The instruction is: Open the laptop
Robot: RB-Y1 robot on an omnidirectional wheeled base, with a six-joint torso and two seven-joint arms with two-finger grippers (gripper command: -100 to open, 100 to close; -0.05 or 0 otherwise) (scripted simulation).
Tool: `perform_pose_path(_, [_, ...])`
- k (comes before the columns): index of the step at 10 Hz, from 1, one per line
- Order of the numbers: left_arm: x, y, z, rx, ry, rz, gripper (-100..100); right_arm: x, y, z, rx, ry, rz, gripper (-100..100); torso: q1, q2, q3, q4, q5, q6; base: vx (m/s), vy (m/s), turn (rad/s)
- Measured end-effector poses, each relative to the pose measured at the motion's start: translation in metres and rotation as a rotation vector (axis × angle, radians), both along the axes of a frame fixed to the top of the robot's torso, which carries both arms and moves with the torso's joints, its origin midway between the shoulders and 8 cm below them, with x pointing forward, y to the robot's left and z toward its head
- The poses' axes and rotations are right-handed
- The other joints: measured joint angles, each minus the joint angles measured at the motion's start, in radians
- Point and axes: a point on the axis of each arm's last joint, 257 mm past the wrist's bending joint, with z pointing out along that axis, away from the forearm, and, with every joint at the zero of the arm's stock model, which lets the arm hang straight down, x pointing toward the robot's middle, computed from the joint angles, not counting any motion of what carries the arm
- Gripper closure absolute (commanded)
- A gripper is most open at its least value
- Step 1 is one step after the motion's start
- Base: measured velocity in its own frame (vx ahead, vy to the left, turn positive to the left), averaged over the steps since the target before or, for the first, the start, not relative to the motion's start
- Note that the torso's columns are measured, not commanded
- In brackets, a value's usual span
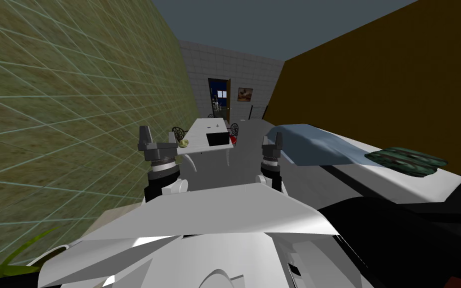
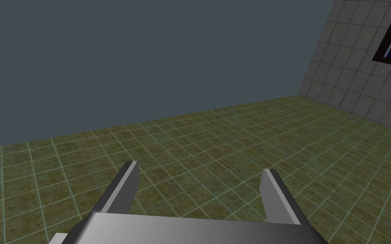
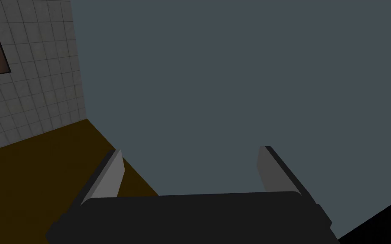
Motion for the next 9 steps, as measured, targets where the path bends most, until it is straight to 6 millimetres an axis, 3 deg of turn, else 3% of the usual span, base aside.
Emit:
perform_pose_path(2, [0.0,0.0,0.0,0.0,0.0,0.0,0,0.0,0.0,0.0,0.0,0.0,0.0,0,0.0,0.104,-0.209,0.105,0.0,0.0,0.0,0.0,0.0])
perform_pose_path(9, [-0.0001,0.0,0.0001,0.0,0.0,0.0,0,-0.0001,0.0,0.0002,0.0,0.0,0.0,0,0.0,0.618,-1.234,0.617,0.0,0.0,0.0,0.0,0.0])
